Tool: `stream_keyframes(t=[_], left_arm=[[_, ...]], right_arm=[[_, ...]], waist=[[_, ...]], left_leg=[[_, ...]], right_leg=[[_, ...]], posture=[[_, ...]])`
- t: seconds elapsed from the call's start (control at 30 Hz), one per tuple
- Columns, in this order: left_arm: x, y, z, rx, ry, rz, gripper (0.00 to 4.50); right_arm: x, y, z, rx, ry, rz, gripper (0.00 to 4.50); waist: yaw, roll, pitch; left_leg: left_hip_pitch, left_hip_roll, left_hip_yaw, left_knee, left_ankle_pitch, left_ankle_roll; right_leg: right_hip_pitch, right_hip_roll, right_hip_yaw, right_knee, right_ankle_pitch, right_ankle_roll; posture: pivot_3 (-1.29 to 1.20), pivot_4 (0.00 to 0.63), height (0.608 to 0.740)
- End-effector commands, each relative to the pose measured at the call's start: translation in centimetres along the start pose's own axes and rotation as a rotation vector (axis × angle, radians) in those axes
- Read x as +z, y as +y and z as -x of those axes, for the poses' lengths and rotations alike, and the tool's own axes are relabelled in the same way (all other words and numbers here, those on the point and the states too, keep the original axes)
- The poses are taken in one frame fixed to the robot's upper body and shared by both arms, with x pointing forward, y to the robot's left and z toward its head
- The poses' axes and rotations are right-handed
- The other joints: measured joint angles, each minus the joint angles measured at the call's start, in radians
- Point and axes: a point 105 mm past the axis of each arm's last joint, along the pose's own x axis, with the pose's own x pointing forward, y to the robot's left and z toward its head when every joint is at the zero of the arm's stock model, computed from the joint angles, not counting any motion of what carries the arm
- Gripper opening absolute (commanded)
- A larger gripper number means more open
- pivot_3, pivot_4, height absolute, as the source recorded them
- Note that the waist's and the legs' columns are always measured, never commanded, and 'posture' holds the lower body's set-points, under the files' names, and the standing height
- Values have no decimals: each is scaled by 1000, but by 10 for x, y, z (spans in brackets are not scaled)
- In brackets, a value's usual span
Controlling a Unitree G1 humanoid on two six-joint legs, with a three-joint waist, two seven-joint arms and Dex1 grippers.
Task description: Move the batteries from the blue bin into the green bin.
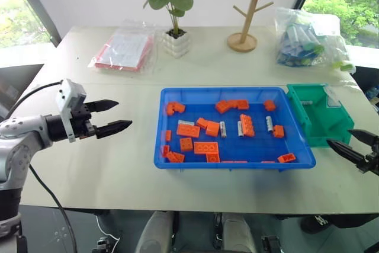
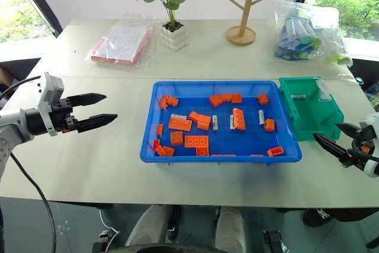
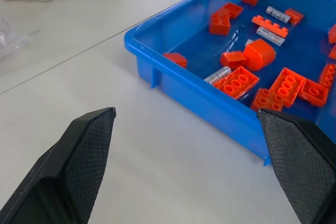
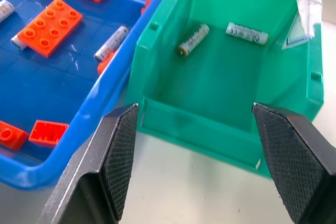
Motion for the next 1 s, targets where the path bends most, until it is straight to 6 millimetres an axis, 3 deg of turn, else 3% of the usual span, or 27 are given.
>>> stream_keyframes(t=[0.03, 0.57, 0.8, 1.0], left_arm=[[7, -1, 0, -15, -12, -37, 4500], [10, -6, -9, -32, -41, -34, 4500], [9, -21, -12, -97, -33, -37, 4500], [16, -30, -12, -158, -25, -53, 4500]], right_arm=[[10, -5, 8, -32, -50, 20, 3531], [18, -12, 6, -20, -41, 63, 3531], [53, 1, -6, 90, -68, 153, 3531], [96, 44, -39, 305, -131, 257, 3531]], waist=[[0, 0, 0], [0, 0, 0], [-1, 0, 0], [-5, 0, 1]], left_leg=[[0, 0, 0, 0, 0, 0], [0, 0, 1, 0, 0, 0], [0, 2, 2, 0, 0, 0], [1, 2, 5, 0, 0, 0]], right_leg=[[0, 0, 0, 0, 0, 0], [0, 0, 1, 0, 0, 0], [-1, 1, 1, 0, 1, -1], [-2, 1, 2, 0, 1, -2]], posture=[[0, 150, 692], [0, 150, 692], [0, 150, 692], [0, 150, 692]])
